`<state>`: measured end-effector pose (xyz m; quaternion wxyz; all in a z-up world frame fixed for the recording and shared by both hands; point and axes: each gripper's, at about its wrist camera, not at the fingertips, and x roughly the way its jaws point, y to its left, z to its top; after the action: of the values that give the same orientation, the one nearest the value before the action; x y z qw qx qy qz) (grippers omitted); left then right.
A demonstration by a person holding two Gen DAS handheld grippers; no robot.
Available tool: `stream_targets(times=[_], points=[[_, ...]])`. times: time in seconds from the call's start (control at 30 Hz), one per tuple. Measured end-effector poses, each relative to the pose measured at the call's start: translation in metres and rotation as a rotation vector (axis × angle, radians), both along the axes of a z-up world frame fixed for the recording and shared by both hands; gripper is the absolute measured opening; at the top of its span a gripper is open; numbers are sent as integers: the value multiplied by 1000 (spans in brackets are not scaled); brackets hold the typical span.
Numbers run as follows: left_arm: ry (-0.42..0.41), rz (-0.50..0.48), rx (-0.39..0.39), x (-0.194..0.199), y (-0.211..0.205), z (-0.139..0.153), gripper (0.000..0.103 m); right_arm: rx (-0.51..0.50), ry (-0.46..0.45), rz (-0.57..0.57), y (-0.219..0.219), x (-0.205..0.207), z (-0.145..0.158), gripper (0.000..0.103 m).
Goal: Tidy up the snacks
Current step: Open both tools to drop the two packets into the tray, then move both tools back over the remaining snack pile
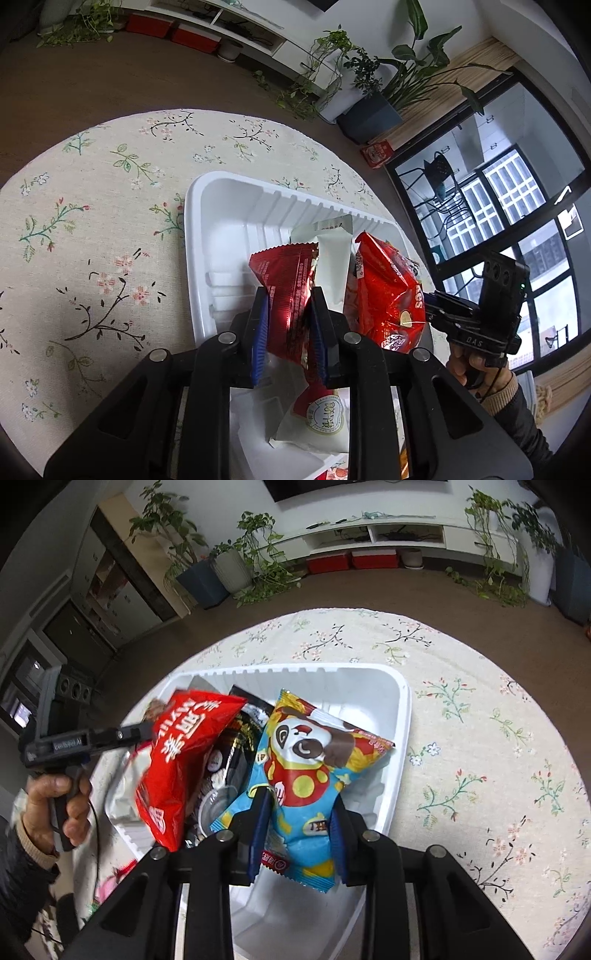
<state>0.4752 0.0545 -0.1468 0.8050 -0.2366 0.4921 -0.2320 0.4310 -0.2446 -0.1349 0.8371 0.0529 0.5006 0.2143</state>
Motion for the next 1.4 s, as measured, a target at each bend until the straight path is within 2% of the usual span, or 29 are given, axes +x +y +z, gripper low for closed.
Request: stream_targets(times=[0.1,0.27,0.4,0.57,0.63,0.7,0.77,0.83,1.13,1.27,1.4], points=[[-4,13,6,0,1,0,29,-62,-19,28,12,-6,1,42],[-26,16,6,-5,-4,5,51,-116,-48,39,22,-15,5,55],[-36,22,8,-7,-9,9,61,-147,-69,33,22,-22,9,59],[-49,52,-3,-12,-5,13,74,-129,-91,-2,15,-31,20,69],[-58,59,-6,-16,-2,17,75,-119,-101,-10,12,-34,24,70],[-70,61,-10,-22,1,22,83,-106,-118,-25,9,-40,31,74],[-95,63,-14,-31,5,31,96,-74,-137,-41,4,-49,38,80],[-121,70,-13,-41,9,40,96,-50,-154,-60,-1,-57,45,83],[-236,61,18,-106,18,66,102,1,-186,-77,-5,-102,62,83],[-278,52,25,-145,22,75,102,24,-187,-75,-2,-130,64,83],[-374,65,73,-193,18,88,102,61,-188,-79,1,-164,62,83]])
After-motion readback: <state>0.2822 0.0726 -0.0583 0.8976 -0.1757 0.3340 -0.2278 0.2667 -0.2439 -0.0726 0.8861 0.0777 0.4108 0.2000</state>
